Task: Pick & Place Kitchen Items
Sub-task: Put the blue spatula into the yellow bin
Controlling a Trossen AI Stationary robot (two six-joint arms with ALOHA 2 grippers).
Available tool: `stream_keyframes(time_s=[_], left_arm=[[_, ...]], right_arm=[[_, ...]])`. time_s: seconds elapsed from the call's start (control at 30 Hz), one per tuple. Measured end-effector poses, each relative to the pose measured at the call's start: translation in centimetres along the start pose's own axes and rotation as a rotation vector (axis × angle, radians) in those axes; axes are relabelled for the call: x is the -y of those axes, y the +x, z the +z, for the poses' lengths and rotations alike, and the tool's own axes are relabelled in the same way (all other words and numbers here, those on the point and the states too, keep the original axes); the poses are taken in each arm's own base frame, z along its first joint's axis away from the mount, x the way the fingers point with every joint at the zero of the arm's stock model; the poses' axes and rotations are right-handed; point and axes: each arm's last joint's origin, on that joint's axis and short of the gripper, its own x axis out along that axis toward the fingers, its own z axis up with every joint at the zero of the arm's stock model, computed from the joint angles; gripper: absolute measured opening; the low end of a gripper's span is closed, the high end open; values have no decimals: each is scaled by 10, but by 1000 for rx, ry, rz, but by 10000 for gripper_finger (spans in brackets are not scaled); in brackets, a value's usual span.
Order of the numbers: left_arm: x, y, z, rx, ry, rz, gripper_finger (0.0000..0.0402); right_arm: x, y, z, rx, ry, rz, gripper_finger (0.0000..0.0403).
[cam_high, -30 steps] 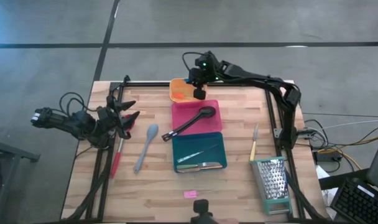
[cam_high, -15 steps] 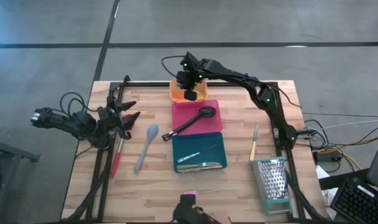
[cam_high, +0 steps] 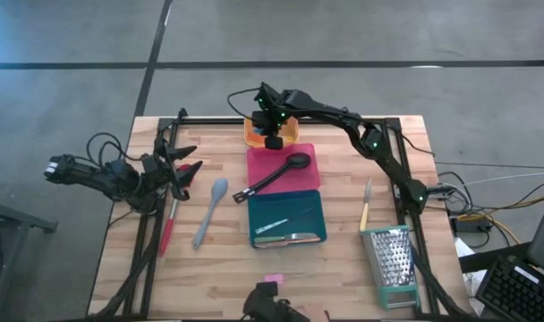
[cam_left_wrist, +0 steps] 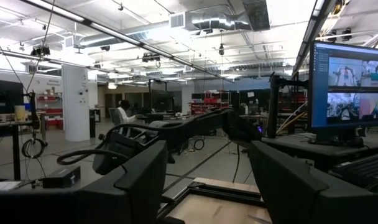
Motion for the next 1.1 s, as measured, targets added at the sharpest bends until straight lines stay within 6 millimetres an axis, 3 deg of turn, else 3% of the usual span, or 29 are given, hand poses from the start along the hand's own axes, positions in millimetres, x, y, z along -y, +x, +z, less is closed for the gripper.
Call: stream_keyframes(time_s=[0.7, 1.1], left_arm=[[0, 0, 0, 0, -19, 0, 234], [0, 0, 0, -1, -26, -1, 234]], right_arm=[[0, 10, -2, 27, 46, -15, 17], [-1, 20, -12, -15, 141, 8, 17]])
